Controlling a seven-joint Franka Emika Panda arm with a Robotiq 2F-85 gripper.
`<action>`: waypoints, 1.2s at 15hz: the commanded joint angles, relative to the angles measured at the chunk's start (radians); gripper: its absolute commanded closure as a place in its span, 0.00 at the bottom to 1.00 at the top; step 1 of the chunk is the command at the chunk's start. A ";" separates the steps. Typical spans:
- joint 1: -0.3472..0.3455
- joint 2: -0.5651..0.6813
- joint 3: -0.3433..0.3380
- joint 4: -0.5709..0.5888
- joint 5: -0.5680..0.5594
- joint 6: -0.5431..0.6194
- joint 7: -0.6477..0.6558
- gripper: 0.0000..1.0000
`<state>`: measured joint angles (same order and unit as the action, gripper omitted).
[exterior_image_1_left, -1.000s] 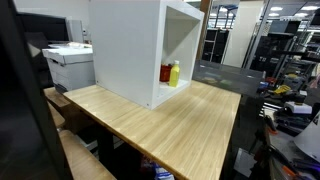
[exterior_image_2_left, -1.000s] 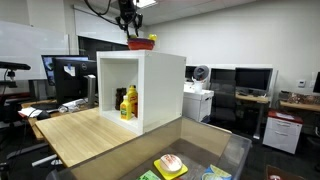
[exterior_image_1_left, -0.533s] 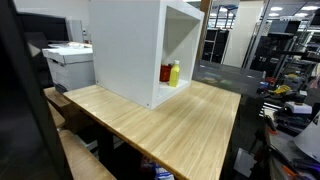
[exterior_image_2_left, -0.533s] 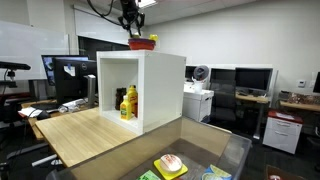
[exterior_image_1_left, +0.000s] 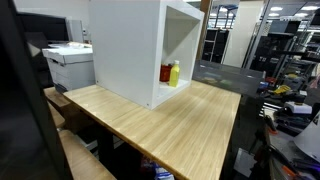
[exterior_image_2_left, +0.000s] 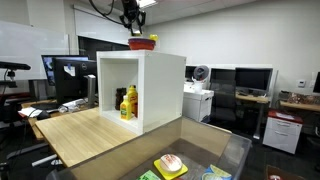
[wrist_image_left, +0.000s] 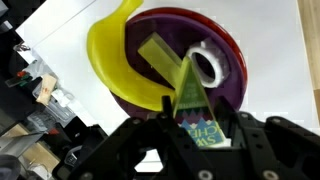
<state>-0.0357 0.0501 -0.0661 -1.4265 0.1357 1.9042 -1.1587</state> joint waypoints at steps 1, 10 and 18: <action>0.001 0.019 -0.001 0.016 -0.006 -0.001 0.035 0.78; 0.002 0.040 -0.001 0.021 -0.002 -0.004 0.048 0.78; 0.000 0.032 -0.002 -0.002 -0.003 0.006 0.029 0.78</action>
<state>-0.0357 0.0829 -0.0675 -1.4265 0.1357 1.9037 -1.1312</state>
